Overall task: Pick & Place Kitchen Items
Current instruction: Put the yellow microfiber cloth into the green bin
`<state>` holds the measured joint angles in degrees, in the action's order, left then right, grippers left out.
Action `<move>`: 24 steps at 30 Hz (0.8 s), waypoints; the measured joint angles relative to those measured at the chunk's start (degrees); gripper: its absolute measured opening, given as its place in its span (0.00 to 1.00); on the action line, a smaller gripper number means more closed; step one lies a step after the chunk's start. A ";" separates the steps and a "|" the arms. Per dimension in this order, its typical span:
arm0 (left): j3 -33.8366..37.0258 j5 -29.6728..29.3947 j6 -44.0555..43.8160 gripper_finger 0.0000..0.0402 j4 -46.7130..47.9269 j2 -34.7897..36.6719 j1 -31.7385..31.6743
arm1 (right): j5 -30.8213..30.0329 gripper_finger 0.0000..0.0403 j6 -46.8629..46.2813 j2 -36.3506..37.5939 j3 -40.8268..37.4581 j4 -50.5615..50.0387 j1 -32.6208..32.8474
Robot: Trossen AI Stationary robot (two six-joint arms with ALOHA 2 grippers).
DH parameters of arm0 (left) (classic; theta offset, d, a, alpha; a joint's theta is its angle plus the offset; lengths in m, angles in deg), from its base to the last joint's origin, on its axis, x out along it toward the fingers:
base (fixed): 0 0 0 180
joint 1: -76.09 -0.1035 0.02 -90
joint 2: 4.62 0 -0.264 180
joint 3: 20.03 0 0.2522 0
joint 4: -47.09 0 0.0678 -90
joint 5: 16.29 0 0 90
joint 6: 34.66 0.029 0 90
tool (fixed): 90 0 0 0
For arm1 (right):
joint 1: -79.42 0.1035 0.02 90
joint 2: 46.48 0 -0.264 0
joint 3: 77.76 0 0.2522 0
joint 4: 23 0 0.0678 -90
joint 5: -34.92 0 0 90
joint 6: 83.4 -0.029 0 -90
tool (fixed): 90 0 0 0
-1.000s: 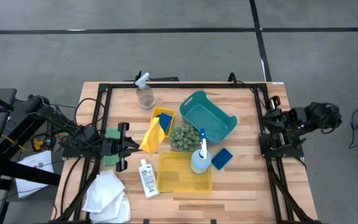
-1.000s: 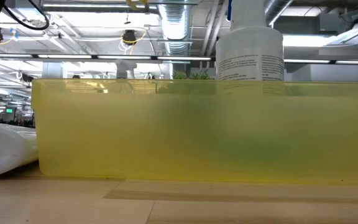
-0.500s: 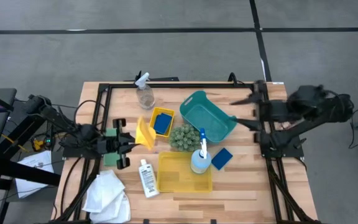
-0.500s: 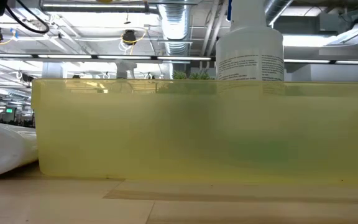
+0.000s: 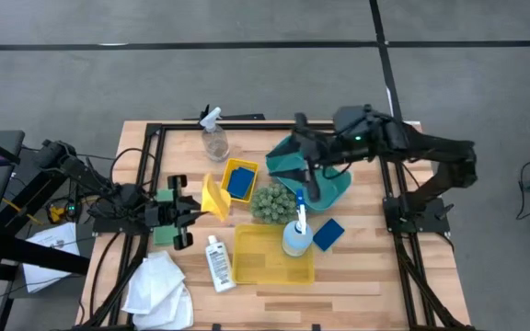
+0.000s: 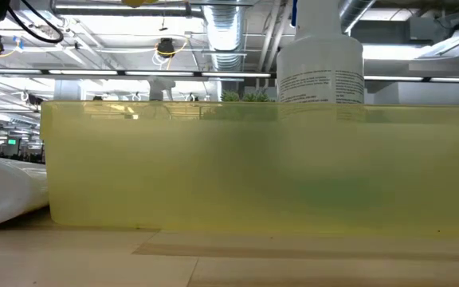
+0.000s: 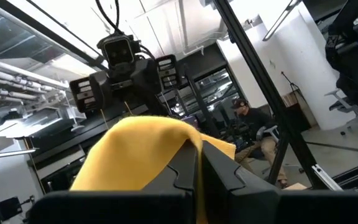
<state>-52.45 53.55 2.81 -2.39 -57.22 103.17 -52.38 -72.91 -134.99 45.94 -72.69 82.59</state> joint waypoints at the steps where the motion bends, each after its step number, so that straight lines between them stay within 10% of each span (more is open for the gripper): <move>1: -0.02 0.02 0.01 0.00 0.00 0.00 0.08 | 0.59 0.45 0.01 -1.20 1.28 -0.41 -0.08; 24: -12.33 -1.45 3.57 0.00 -24.22 -29.09 -8.62 | 3.52 0.47 1.01 -8.89 5.61 -2.00 0.88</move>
<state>-64.78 52.10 6.38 -26.61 -86.30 94.55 -48.86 -71.91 -143.88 51.55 -74.69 83.47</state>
